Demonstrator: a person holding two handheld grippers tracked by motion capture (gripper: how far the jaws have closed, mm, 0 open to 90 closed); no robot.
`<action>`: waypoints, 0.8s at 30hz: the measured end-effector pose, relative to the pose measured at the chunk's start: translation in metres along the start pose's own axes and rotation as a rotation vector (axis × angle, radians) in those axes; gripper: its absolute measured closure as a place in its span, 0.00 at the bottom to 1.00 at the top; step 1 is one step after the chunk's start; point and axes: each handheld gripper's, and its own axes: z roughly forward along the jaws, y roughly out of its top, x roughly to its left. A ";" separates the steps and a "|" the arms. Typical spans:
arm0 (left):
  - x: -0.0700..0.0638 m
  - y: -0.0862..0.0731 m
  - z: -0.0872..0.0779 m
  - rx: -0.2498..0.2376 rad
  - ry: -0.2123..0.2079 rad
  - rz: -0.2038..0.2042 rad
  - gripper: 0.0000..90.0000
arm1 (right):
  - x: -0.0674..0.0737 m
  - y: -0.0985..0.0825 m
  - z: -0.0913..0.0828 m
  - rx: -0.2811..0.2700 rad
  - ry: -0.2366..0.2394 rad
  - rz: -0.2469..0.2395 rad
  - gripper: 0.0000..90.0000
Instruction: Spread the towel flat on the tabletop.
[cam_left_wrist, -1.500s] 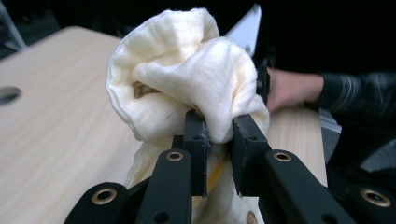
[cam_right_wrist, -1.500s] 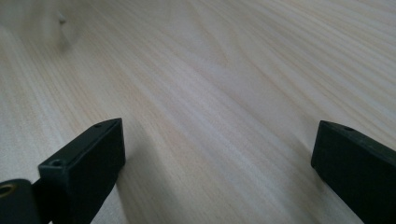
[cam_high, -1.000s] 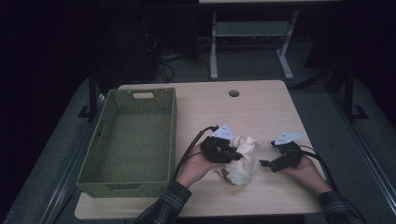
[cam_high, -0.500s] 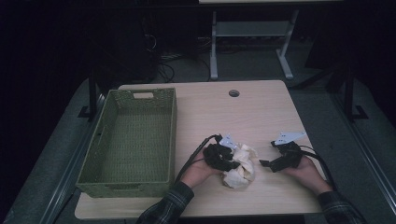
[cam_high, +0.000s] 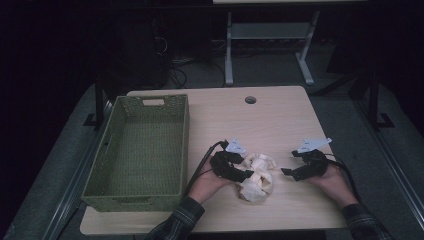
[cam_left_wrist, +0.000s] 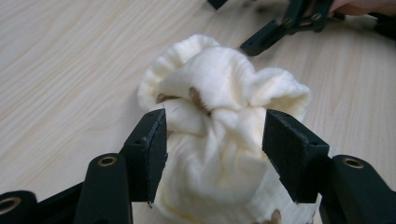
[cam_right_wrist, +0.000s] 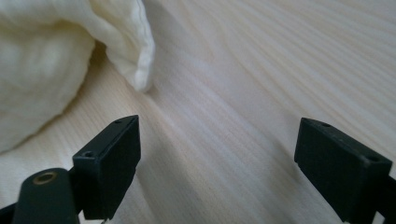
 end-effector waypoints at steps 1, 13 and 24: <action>0.000 -0.001 -0.001 -0.005 0.005 -0.006 0.44 | -0.001 0.001 -0.003 -0.011 0.005 0.001 0.20; 0.002 -0.012 -0.003 0.001 0.076 -0.046 0.47 | 0.000 0.007 -0.013 -0.117 0.183 0.041 0.51; 0.005 -0.013 -0.002 0.001 0.097 -0.052 0.47 | 0.003 0.020 0.016 -0.061 0.206 0.032 0.93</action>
